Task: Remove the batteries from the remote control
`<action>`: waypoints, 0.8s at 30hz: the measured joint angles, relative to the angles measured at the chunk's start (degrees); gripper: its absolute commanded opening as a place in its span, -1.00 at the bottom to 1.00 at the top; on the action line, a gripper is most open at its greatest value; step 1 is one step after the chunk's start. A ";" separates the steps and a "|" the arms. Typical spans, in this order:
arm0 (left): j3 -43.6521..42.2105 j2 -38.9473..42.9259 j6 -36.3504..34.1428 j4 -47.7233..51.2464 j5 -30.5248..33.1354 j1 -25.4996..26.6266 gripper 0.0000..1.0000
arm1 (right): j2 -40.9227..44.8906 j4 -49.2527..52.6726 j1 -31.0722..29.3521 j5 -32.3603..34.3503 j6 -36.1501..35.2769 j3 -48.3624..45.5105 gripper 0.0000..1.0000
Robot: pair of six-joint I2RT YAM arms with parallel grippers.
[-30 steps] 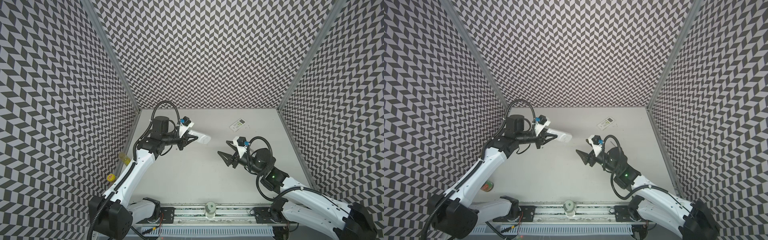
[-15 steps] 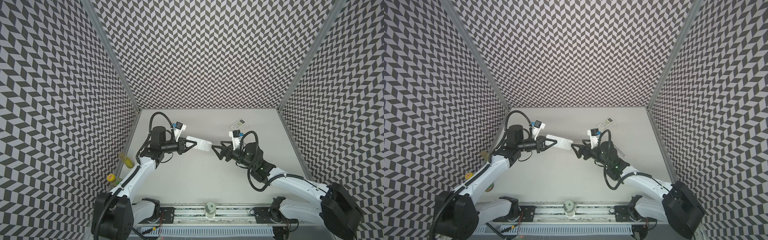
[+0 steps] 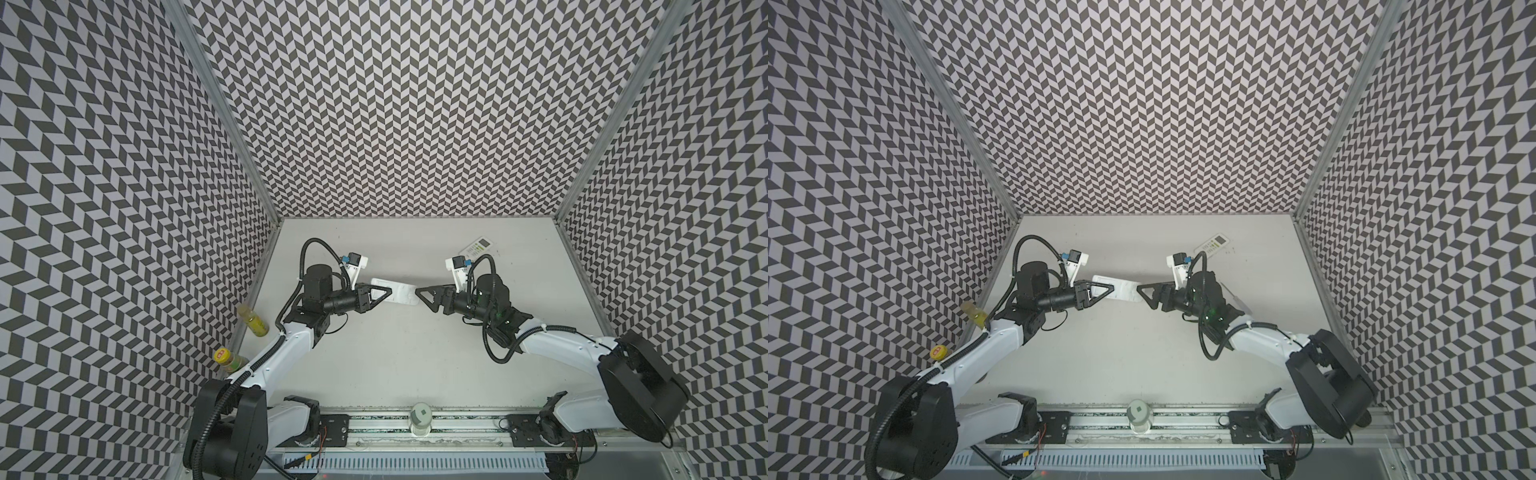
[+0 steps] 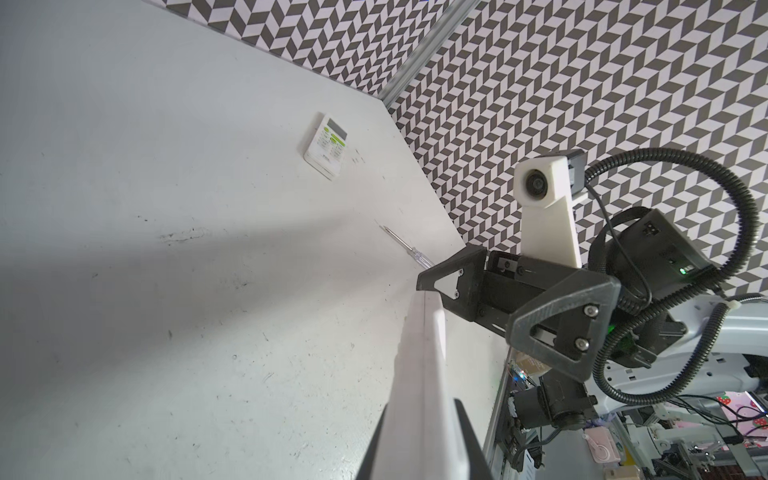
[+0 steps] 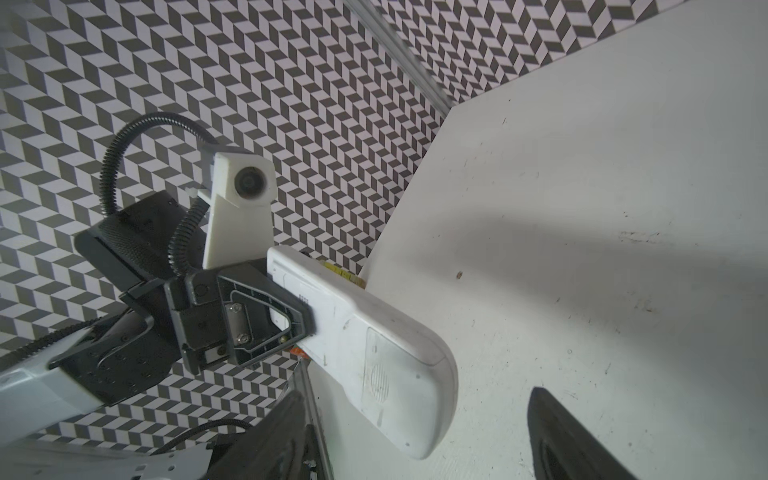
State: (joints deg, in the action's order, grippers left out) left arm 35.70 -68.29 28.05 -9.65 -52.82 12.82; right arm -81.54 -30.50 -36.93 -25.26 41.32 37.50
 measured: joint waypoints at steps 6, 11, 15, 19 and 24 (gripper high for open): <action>0.00 0.00 -0.11 -1.07 1.62 0.87 -1.00 | -1.07 -0.15 0.00 -1.14 0.28 0.02 0.60; 0.00 0.04 -0.33 -1.05 2.12 1.05 -1.00 | -4.22 -0.81 0.00 -2.51 0.39 1.29 0.52; 0.02 0.04 -0.59 -1.05 2.40 1.07 -1.00 | -6.14 -1.70 0.00 -3.15 0.79 2.34 0.41; 0.09 0.04 -1.20 -0.98 2.62 1.20 -1.00 | -6.99 -3.08 0.00 -3.37 1.40 2.47 0.41; 0.11 0.02 -1.25 -0.94 3.10 1.66 -1.00 | -9.18 -4.15 0.00 -4.20 1.75 3.21 0.28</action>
State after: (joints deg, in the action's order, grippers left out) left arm 35.81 -68.27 26.81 -10.59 -49.71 14.48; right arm -90.72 -34.65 -36.93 -29.45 43.07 40.71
